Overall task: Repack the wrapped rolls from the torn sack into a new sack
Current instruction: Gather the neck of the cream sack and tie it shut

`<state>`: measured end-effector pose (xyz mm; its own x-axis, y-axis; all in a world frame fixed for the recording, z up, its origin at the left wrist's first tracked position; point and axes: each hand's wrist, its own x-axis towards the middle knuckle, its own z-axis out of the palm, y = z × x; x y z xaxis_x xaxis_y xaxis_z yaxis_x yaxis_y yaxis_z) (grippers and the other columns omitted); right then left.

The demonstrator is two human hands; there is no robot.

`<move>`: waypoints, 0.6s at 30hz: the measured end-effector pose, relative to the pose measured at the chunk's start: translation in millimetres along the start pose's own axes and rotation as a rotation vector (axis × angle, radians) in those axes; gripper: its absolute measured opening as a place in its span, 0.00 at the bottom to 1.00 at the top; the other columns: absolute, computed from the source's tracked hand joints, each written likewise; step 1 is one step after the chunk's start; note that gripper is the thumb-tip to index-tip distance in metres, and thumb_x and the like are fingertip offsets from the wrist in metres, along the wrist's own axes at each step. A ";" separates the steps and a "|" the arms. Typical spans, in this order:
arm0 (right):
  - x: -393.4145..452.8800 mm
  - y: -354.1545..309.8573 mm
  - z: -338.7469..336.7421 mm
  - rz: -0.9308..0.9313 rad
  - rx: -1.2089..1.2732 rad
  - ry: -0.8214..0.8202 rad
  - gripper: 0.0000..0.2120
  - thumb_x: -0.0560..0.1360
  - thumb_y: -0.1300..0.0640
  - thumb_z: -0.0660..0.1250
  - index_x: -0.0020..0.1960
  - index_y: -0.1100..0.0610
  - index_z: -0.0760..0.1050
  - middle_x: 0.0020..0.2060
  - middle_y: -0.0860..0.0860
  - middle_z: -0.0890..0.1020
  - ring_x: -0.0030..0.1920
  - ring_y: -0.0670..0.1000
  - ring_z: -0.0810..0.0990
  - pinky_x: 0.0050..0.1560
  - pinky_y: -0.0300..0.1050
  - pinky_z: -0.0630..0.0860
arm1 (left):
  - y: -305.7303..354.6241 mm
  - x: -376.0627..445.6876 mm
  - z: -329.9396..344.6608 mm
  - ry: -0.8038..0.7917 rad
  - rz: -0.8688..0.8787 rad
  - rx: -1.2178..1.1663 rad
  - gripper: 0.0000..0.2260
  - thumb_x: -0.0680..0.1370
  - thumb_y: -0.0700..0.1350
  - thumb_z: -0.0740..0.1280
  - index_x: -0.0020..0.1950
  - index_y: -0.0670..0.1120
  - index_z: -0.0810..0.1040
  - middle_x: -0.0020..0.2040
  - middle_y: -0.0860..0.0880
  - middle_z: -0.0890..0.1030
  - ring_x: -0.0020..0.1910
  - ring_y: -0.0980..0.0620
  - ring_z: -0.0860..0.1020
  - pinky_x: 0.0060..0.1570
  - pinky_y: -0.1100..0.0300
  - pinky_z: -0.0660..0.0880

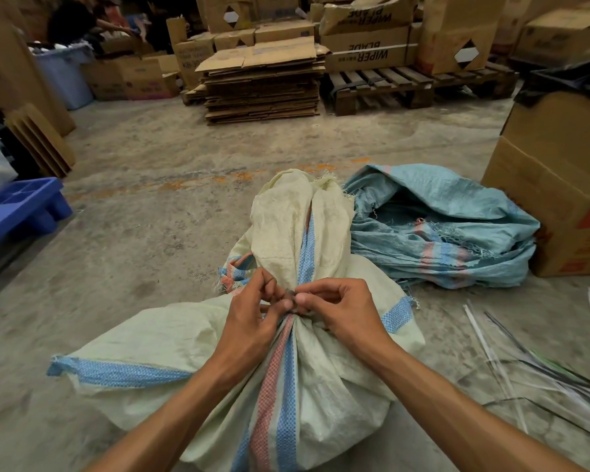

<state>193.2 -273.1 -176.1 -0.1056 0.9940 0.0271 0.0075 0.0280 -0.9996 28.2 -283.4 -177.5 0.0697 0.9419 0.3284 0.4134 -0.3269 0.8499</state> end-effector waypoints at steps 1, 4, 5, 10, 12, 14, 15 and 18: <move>-0.4 0.7 0.7 -0.012 -0.036 0.040 0.05 0.71 0.60 0.76 0.46 0.57 0.86 0.37 0.51 0.87 0.39 0.48 0.86 0.41 0.37 0.78 | 0.0 -0.6 0.6 0.004 0.005 0.007 0.12 0.77 0.35 0.69 0.43 0.45 0.66 0.39 0.47 0.78 0.42 0.52 0.80 0.43 0.64 0.76; -2.6 1.0 4.0 -0.075 -0.137 0.160 0.03 0.69 0.57 0.78 0.42 0.53 0.86 0.33 0.45 0.85 0.32 0.44 0.81 0.37 0.38 0.78 | -1.9 -3.0 3.4 0.034 0.094 0.112 0.14 0.77 0.36 0.69 0.43 0.48 0.65 0.38 0.51 0.77 0.40 0.51 0.79 0.44 0.57 0.78; -3.3 0.3 5.4 -0.102 -0.139 0.179 0.03 0.68 0.57 0.79 0.41 0.53 0.86 0.31 0.44 0.84 0.29 0.41 0.78 0.34 0.36 0.75 | -2.0 -4.7 4.4 0.048 0.133 0.150 0.14 0.77 0.36 0.69 0.43 0.48 0.65 0.38 0.53 0.77 0.40 0.52 0.79 0.44 0.56 0.78; -0.7 3.0 8.3 -0.213 -0.187 0.163 0.03 0.69 0.60 0.78 0.42 0.55 0.86 0.32 0.44 0.85 0.29 0.39 0.78 0.34 0.30 0.71 | -5.9 -12.0 4.8 0.094 0.222 0.285 0.11 0.76 0.37 0.70 0.45 0.44 0.68 0.39 0.54 0.79 0.40 0.57 0.79 0.40 0.61 0.75; 0.3 4.2 8.7 -0.281 -0.287 0.133 0.04 0.70 0.61 0.77 0.45 0.55 0.87 0.35 0.44 0.86 0.31 0.40 0.79 0.36 0.29 0.72 | -7.4 -13.8 4.0 0.110 0.252 0.325 0.11 0.76 0.38 0.71 0.45 0.44 0.68 0.39 0.53 0.79 0.39 0.57 0.78 0.38 0.65 0.73; 1.6 3.2 8.6 -0.348 -0.389 0.089 0.05 0.71 0.62 0.76 0.47 0.55 0.86 0.38 0.45 0.86 0.36 0.39 0.81 0.39 0.28 0.73 | -8.7 -13.8 2.3 0.111 0.292 0.363 0.12 0.76 0.39 0.70 0.46 0.47 0.67 0.39 0.52 0.78 0.37 0.56 0.77 0.36 0.66 0.72; 3.2 2.4 7.4 -0.380 -0.432 0.061 0.06 0.72 0.62 0.75 0.48 0.56 0.86 0.39 0.46 0.86 0.38 0.39 0.81 0.40 0.29 0.74 | -9.4 -13.0 0.9 0.107 0.311 0.379 0.12 0.77 0.40 0.70 0.46 0.49 0.65 0.38 0.51 0.78 0.35 0.56 0.76 0.35 0.64 0.72; 10.4 1.4 0.7 -0.507 -0.574 -0.049 0.07 0.73 0.61 0.73 0.50 0.56 0.86 0.40 0.49 0.86 0.40 0.43 0.83 0.43 0.39 0.80 | -10.0 -9.9 -4.0 0.086 0.340 0.405 0.12 0.77 0.45 0.68 0.46 0.54 0.63 0.38 0.50 0.79 0.34 0.53 0.78 0.34 0.58 0.73</move>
<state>191.4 -262.8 -177.2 -0.2779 0.8395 0.4669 0.4604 0.5430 -0.7023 19.7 -289.7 -187.5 0.1928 0.7730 0.6044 0.6986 -0.5406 0.4686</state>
